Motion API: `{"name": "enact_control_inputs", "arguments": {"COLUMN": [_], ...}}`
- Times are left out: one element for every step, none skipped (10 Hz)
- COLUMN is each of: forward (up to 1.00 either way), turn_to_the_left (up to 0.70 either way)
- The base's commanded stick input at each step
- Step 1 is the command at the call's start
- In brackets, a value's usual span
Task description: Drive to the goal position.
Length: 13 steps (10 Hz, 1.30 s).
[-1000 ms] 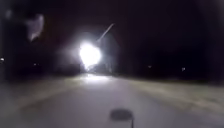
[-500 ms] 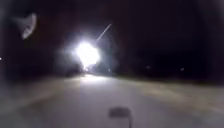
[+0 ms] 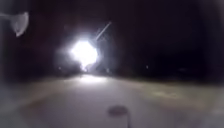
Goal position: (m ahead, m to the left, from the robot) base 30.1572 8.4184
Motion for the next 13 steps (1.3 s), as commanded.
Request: {"name": "enact_control_inputs", "arguments": {"forward": [1.0,1.0,1.0,1.0,1.0,1.0,1.0,1.0,1.0,1.0,1.0,1.0,1.0], "turn_to_the_left": [0.26,0.05,0.0,0.0,0.0,0.0,0.0,0.0,0.08,0.32,0.4,0.4,0.13]}}
